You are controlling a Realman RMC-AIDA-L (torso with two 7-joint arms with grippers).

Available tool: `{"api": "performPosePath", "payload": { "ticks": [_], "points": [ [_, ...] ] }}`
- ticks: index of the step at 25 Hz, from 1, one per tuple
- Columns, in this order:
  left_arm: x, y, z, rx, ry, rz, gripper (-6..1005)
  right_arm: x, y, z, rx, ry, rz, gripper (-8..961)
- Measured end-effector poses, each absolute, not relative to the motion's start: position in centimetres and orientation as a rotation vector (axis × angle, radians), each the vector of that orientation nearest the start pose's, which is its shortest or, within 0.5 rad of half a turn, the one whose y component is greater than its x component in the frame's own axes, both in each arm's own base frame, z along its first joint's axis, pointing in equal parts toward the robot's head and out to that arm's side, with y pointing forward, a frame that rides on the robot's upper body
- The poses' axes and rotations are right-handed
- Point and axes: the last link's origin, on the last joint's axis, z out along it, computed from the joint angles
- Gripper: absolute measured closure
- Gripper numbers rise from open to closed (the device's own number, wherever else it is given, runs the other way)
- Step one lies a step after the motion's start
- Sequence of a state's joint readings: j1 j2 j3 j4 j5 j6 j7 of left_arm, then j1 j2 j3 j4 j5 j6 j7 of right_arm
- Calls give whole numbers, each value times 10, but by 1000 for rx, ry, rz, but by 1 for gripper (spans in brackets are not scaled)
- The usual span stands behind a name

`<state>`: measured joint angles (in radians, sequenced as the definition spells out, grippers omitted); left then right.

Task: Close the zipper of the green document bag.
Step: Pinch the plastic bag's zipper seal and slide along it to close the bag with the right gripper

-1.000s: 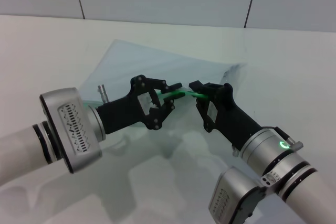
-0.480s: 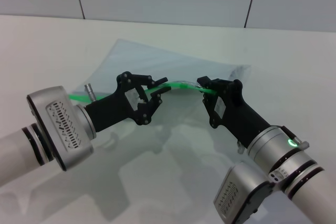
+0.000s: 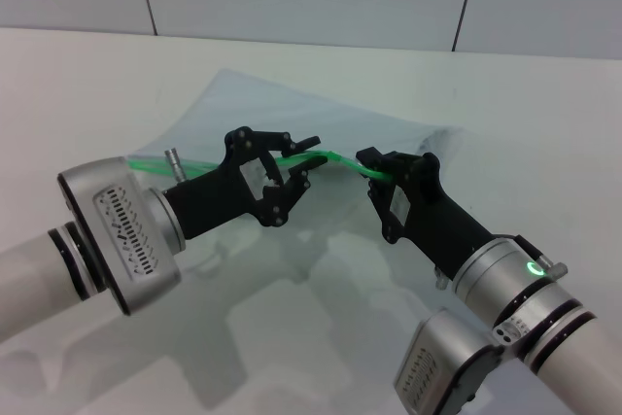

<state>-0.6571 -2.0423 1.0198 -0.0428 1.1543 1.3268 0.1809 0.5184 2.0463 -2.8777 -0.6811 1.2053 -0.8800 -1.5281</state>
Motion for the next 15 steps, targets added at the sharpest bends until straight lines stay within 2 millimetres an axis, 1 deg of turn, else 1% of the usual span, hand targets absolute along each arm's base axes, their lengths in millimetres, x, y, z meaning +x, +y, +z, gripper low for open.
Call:
{"api": "performPosePath", "payload": {
  "ticks": [2,6,12,15],
  "points": [
    [-259,335,-64,-2225,497,-505,871,207,299,-138,-1899,-913,-51,809],
    [-257,335,-64,-2228,510,-506,756,207,299,-139,-1904,-921,-54,806],
    [-255,335,-67,-2242,528,-510,716,208,299,-142,-1920,-936,-64,801],
    [-253,334,-69,-2259,548,-512,718,208,298,-143,-1923,-955,-63,799]
  ]
}}
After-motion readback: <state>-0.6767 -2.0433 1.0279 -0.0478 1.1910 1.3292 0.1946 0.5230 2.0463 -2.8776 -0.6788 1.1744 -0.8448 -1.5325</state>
